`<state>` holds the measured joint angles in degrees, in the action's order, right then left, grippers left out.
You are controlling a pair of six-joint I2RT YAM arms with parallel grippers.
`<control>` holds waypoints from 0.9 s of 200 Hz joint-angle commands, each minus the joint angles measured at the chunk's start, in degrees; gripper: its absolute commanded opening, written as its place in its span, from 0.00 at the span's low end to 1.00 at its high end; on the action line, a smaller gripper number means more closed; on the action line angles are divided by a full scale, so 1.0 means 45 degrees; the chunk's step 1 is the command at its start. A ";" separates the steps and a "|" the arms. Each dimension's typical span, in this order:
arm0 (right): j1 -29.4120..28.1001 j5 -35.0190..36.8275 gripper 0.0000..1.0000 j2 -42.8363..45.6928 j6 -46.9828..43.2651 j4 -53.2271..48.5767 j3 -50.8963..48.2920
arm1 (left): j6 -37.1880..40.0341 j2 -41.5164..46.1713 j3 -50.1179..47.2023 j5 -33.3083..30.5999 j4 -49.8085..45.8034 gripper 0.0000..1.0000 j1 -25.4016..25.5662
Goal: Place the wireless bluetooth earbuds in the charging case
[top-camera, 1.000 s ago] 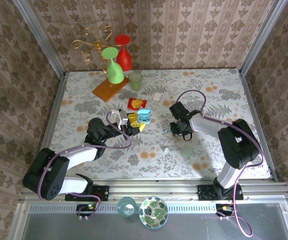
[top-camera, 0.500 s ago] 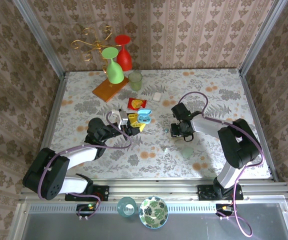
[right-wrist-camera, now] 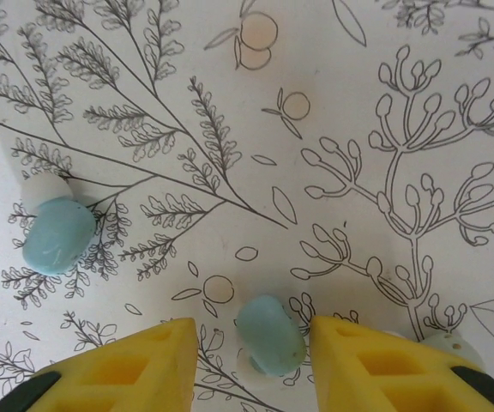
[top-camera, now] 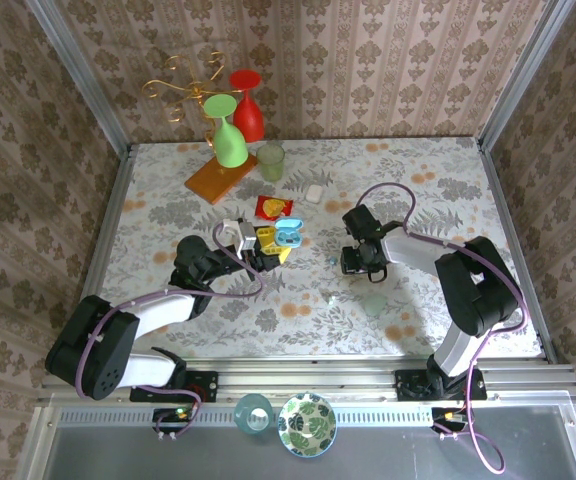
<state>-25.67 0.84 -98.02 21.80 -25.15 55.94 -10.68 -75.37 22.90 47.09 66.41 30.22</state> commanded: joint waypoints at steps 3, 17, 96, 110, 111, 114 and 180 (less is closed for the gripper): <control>0.0162 0.0198 0.40 0.0060 -0.0653 -0.0395 0.0439 | 0.0243 0.0224 0.0127 0.0080 0.0215 0.26 -0.0094; 0.0269 -0.0156 0.42 0.0156 -0.1017 -0.0264 0.0442 | 0.0268 0.0231 0.0145 0.0045 0.0184 0.26 -0.0094; 0.1014 -0.2702 0.42 -0.0506 -0.1510 0.0915 -0.0017 | 0.0223 0.0099 0.0239 0.0092 0.0242 0.26 -0.0075; 0.1055 -0.2877 0.40 -0.0449 -0.1505 0.0975 -0.0226 | 0.0214 0.0071 0.0257 0.0083 0.0227 0.26 -0.0074; 0.1056 -0.2880 0.40 -0.0428 -0.1505 0.0977 -0.0235 | 0.0210 0.0070 0.0261 0.0083 0.0225 0.26 -0.0074; 0.1073 -0.2906 0.40 -0.0416 -0.1508 0.0966 -0.0290 | 0.0210 0.0053 0.0258 0.0099 0.0240 0.26 -0.0074; 0.1200 -0.3645 0.32 0.0133 -0.1533 0.1003 -0.1025 | 0.0180 -0.0083 0.0382 0.0153 0.0315 0.26 -0.0056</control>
<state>-19.77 -10.57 -98.26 15.14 -18.98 53.63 -10.68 -75.37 22.90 47.09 66.06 30.22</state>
